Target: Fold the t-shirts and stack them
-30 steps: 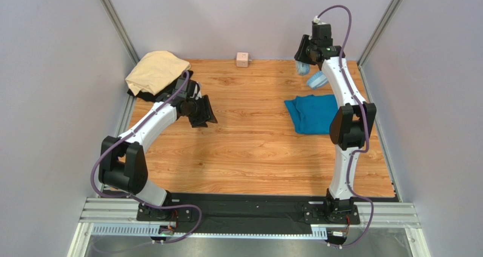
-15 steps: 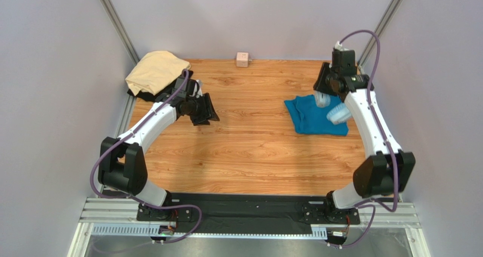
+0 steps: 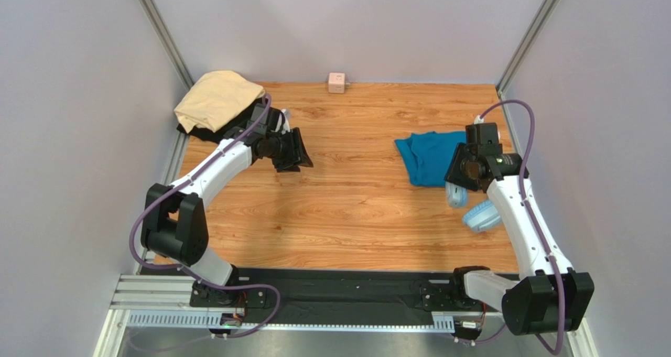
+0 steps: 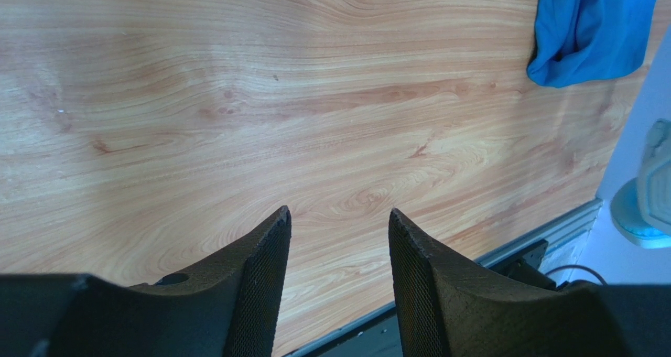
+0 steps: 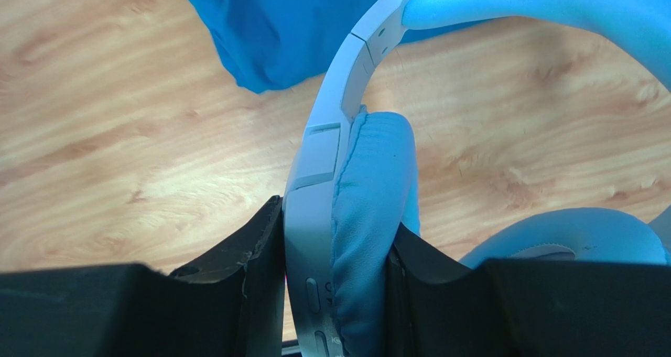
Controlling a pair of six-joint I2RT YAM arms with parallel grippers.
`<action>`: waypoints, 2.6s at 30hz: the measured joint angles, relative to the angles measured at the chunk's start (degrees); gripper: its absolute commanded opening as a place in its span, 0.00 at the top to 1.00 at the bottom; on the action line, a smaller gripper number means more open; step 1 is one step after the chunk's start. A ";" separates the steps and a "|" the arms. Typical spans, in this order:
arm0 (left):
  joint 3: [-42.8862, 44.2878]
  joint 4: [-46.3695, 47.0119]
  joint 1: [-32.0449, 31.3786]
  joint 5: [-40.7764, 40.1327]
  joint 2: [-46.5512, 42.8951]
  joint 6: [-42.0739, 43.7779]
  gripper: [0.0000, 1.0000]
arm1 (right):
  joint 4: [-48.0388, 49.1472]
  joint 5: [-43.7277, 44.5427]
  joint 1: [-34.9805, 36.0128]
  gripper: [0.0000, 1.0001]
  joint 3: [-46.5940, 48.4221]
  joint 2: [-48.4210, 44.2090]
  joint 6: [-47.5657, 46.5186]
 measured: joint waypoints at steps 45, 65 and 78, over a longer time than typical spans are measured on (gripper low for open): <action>-1.07 -2.99 -0.81 -2.82 -2.38 0.04 0.44 | 12.90 -3.76 -0.11 1.00 3.41 30.27 6.19; -1.07 -7.65 -0.81 -7.02 -4.09 0.24 0.44 | 17.11 -9.03 -0.20 1.00 33.40 54.23 8.87; -1.07 -7.02 -0.81 -7.08 -4.09 -0.28 0.44 | 20.68 -8.17 -0.57 1.00 23.52 47.93 7.48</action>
